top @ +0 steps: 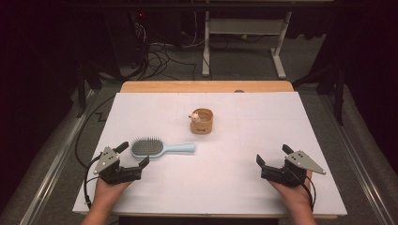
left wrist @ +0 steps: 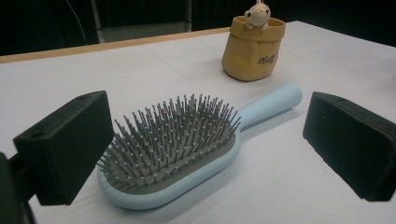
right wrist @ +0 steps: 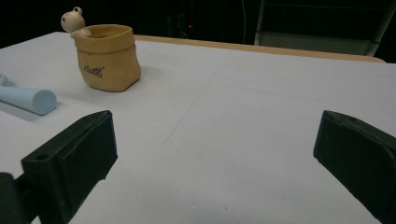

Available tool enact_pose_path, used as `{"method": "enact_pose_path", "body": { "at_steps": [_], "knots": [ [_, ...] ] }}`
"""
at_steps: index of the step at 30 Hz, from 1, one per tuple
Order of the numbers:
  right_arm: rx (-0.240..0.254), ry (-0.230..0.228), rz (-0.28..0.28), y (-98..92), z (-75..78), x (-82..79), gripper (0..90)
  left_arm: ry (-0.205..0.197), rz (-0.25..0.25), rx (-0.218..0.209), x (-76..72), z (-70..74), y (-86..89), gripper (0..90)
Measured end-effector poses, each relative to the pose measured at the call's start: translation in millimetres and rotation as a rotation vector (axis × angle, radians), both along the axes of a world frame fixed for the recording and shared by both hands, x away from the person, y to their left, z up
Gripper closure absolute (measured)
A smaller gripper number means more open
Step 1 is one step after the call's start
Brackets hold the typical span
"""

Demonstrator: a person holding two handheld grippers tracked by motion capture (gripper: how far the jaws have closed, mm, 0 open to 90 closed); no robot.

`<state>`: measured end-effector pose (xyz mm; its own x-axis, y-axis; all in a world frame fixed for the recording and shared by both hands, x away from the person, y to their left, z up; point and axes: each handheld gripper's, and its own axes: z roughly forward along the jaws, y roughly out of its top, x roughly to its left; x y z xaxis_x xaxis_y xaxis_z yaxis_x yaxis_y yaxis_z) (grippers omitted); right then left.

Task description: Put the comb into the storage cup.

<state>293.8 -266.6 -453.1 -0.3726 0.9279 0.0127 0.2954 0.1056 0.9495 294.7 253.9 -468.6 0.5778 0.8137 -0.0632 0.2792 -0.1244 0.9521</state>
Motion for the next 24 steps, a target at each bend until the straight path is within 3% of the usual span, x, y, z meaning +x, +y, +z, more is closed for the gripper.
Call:
{"method": "enact_pose_path", "body": {
  "at_steps": [17,24],
  "knots": [
    [-0.001,0.007,-0.013,-4.2,-1.3,1.7,0.2,-0.008,0.012,0.007,-0.6,0.8,-0.4,1.3],
    [-0.001,0.004,-0.011,-4.1,-1.1,1.8,0.2,0.006,0.009,-0.007,-0.7,2.6,0.3,12.9]
  ]
}}
